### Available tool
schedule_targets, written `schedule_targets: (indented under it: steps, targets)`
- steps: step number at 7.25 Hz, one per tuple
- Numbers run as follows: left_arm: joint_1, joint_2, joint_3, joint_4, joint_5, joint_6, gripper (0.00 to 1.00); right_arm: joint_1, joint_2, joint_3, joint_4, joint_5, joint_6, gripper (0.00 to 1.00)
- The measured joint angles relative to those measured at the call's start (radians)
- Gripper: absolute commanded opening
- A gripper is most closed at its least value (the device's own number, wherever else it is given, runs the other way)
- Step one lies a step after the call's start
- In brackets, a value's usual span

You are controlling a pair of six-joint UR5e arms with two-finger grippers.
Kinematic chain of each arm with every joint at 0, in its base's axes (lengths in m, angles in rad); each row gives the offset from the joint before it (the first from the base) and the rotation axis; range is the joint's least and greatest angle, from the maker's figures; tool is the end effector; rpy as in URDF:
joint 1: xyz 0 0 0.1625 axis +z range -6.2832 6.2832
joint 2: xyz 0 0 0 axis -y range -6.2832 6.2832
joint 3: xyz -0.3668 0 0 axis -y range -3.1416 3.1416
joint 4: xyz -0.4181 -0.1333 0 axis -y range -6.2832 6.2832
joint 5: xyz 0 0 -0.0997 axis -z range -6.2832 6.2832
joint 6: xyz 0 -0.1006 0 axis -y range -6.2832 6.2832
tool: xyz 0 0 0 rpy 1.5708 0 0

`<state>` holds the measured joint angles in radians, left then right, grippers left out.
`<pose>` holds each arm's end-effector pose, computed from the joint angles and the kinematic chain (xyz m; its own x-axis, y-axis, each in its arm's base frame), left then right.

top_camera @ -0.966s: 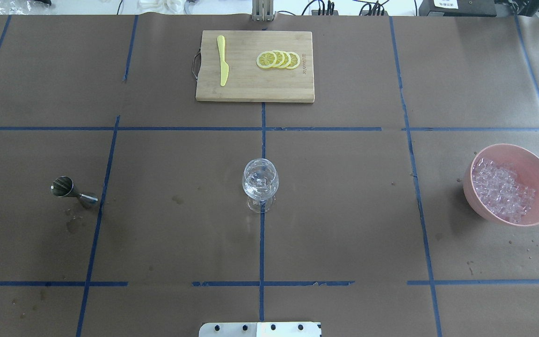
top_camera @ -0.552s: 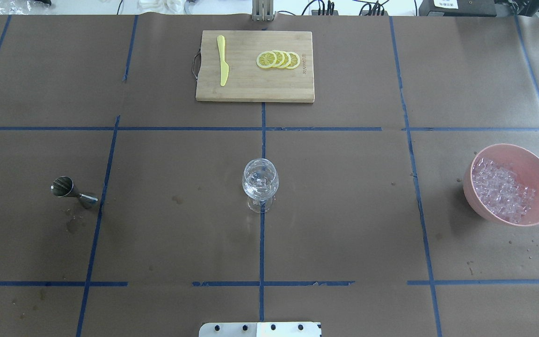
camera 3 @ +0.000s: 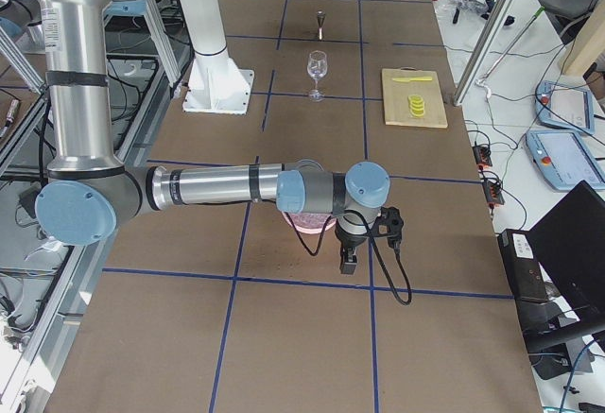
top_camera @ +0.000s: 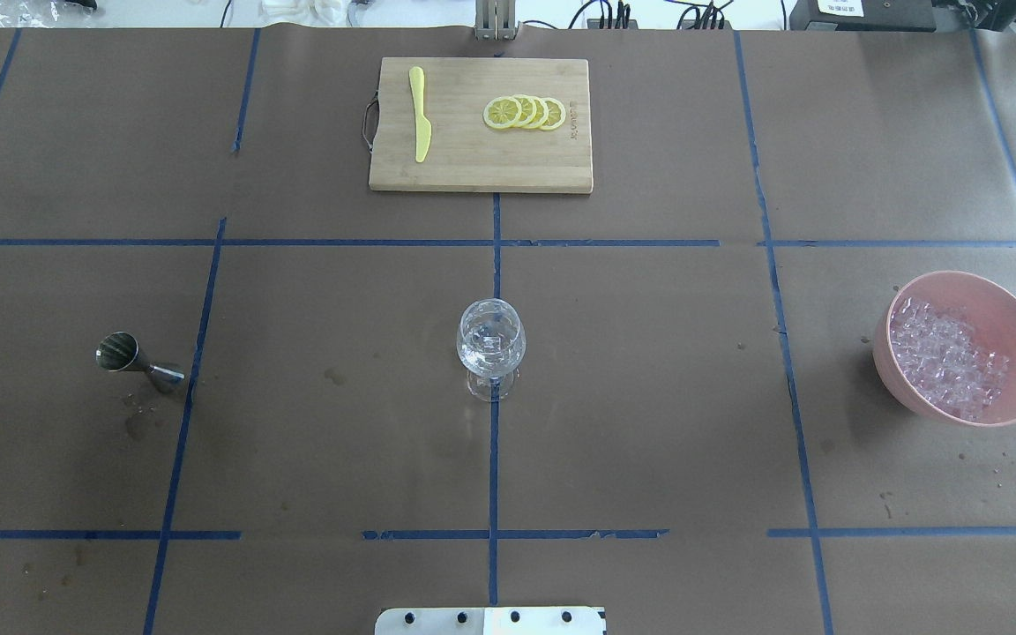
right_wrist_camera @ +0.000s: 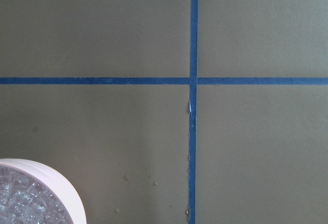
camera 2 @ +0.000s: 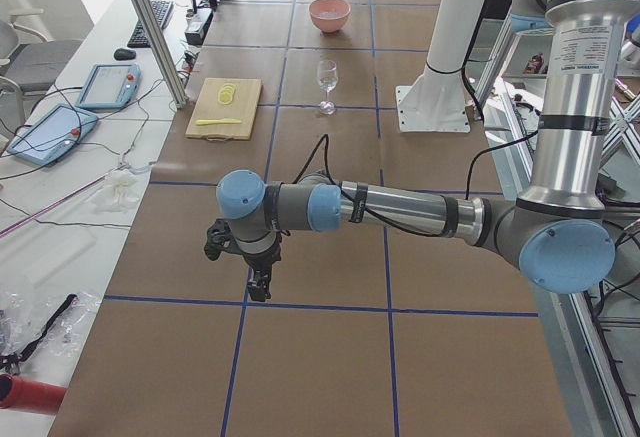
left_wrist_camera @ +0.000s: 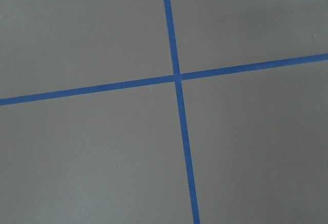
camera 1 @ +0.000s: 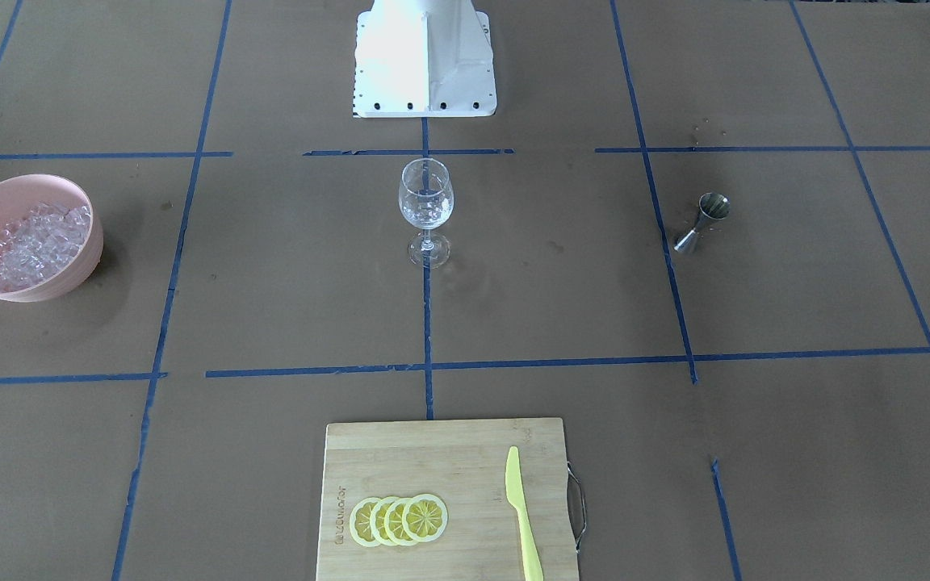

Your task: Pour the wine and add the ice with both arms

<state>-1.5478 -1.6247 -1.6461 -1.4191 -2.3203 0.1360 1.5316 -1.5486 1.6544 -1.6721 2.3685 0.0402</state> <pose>-0.0525 -0.5337 0.5508 0.7223 0.1370 -0.6779 -0.1220 0.9900 0.0701 0.0407 -0.5259 0.5549 0.6987 0.0096 0.7153 0.0111 0.9996 -0.0243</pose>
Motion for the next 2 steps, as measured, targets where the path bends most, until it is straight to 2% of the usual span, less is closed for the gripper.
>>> schedule_targets:
  steps: [2]
  targets:
    - [0.0, 0.0, 0.0, 0.0, -0.001, -0.002, 1.0, 0.001, 0.006, 0.002, 0.001, 0.002, 0.008, 1.0]
